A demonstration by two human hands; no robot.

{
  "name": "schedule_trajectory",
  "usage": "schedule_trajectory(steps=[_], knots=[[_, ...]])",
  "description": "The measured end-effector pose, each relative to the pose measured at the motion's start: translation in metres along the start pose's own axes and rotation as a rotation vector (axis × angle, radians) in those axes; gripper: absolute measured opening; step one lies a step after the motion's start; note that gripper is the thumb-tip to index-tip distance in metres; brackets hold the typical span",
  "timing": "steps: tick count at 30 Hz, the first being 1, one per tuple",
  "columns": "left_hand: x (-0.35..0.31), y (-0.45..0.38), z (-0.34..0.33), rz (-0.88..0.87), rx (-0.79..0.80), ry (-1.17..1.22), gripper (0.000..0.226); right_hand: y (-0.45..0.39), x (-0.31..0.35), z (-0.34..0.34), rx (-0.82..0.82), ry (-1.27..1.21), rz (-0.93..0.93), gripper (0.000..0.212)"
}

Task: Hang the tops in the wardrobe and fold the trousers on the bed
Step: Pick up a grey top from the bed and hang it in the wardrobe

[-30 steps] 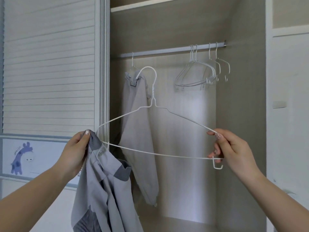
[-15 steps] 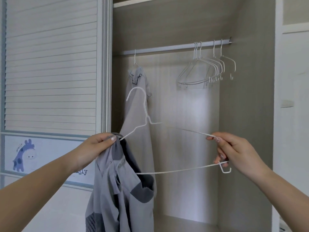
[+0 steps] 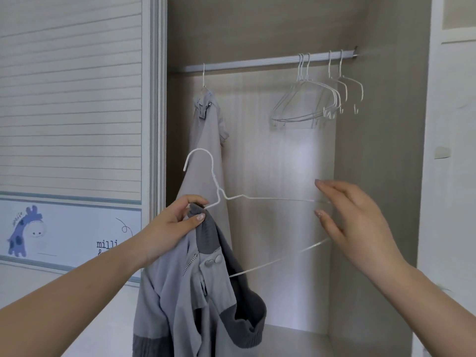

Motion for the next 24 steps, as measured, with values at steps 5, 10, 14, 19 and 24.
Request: schedule_trajectory(steps=[5,10,14,19,24], knots=[[0.003,0.002,-0.003,0.039,-0.004,-0.025,0.025,0.024,0.078,-0.005,0.047,-0.174,0.212,0.039],[0.006,0.003,-0.001,0.086,-0.052,0.095,0.022,0.054,0.117,-0.066,0.436,-0.293,0.156,0.042],[0.008,0.006,0.004,0.12,-0.094,0.215,0.016,0.088,0.116,-0.119,0.735,-0.325,0.034,0.055],[0.015,0.011,0.025,0.196,-0.248,0.368,0.017,0.13,0.121,-0.155,1.037,-0.39,-0.001,0.042],[0.019,0.015,0.027,0.227,-0.251,0.338,0.03,0.136,0.137,-0.157,1.062,-0.348,0.227,0.024]])
Point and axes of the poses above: each hand's wrist, its own y-axis away from the middle knuckle, its own z-axis out of the back of the hand, x = y × z, the point moved 10 cm from there along -y, towards the middle knuckle, and after that the axes turned 1 degree about -z, right-handed, at the moved point
